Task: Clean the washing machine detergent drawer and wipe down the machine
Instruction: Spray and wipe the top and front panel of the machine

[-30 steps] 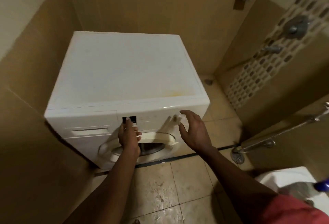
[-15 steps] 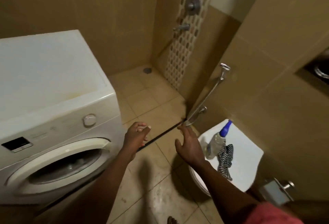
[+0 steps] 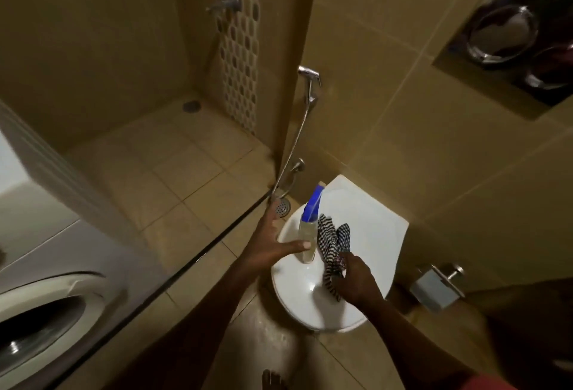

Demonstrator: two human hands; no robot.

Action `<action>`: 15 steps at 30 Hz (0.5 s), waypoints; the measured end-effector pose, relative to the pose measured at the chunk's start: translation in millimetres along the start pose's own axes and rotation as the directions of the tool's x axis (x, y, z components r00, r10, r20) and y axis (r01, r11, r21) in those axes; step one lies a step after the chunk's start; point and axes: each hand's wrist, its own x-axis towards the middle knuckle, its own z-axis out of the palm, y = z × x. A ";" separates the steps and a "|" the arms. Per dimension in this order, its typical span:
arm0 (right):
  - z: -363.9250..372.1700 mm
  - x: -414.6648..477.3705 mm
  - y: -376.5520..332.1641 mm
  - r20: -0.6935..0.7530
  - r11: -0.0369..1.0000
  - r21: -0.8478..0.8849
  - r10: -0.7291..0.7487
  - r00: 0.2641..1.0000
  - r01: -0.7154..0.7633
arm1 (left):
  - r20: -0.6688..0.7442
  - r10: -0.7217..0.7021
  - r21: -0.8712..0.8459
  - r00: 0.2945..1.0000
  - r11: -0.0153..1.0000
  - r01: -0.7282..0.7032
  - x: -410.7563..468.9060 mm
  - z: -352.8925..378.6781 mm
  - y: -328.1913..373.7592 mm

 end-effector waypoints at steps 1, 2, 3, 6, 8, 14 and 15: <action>-2.1 11.3 4.5 -0.005 0.999 0.027 0.025 1.000 -0.025 | 0.009 0.013 0.033 1.000 0.999 -0.013 9.6 6.1 -1.0; -1.7 22.1 9.2 0.002 0.998 0.048 0.049 0.999 -0.049 | 0.011 0.015 0.066 1.000 0.998 -0.015 19.3 11.9 -5.3; -0.8 31.2 12.2 0.011 0.996 0.068 0.065 0.998 -0.066 | 0.009 0.020 0.094 1.000 0.995 -0.021 27.1 16.8 -8.8; 5.0 55.0 16.7 0.009 0.988 0.136 0.071 0.997 -0.072 | 0.006 0.056 0.129 0.998 0.990 -0.056 47.6 29.0 -20.0; 11.8 68.8 19.4 -0.009 0.988 0.146 0.045 0.999 -0.043 | 0.021 0.082 0.121 0.996 0.989 -0.084 57.4 37.1 -21.7; 40.1 105.9 36.2 0.096 1.000 0.025 -0.002 0.995 -0.001 | 0.042 0.137 0.100 0.990 0.985 -0.140 84.2 60.5 -39.3; 46.4 107.8 39.7 0.111 1.000 -0.018 -0.006 0.994 0.008 | 0.022 0.157 0.136 0.987 0.978 -0.158 83.5 61.8 -40.2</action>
